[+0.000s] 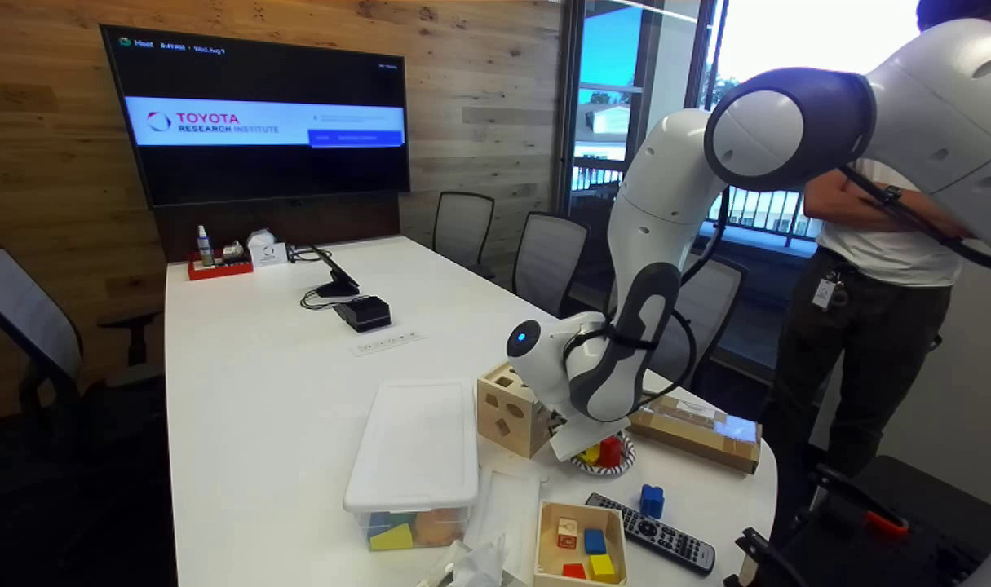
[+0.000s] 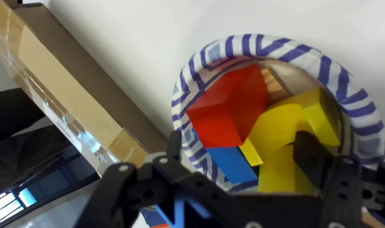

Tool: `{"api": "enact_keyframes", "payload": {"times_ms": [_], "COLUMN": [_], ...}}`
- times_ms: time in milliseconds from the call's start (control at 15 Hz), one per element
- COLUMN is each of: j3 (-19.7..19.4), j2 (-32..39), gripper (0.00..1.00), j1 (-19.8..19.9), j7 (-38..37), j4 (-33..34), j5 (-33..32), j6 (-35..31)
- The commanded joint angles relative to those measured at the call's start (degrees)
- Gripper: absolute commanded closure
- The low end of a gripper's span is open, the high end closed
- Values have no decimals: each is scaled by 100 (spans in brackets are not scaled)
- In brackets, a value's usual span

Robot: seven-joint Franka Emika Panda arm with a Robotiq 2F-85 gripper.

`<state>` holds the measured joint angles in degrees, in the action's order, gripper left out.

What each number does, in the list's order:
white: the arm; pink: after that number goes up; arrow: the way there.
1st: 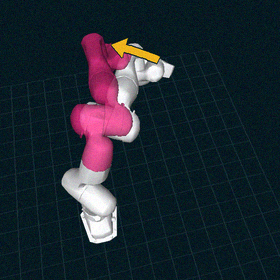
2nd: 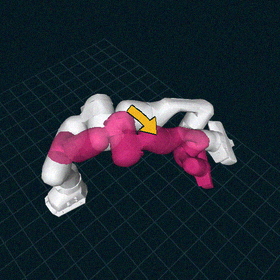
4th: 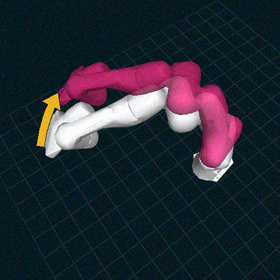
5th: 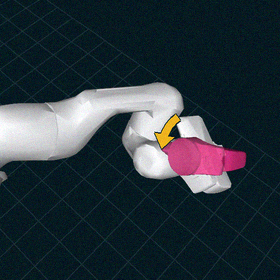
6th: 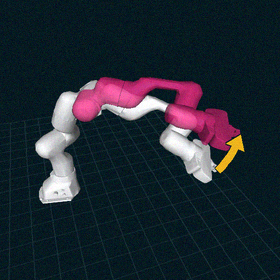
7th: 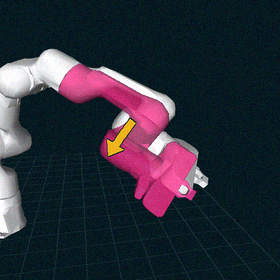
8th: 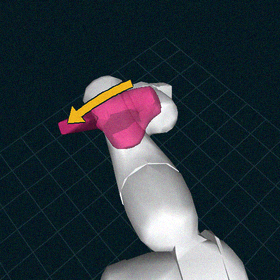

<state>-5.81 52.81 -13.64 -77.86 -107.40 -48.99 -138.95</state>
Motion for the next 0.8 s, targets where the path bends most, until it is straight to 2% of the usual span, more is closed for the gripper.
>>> {"api": "enact_keyframes", "payload": {"times_ms": [0, 733], "j3": [-95, -59], "j2": [-72, 20], "gripper": [0, 0], "j1": [-165, -178], "j7": [-3, 38], "j4": [-40, 14], "j5": [-13, 62], "j6": [-29, -17]}}
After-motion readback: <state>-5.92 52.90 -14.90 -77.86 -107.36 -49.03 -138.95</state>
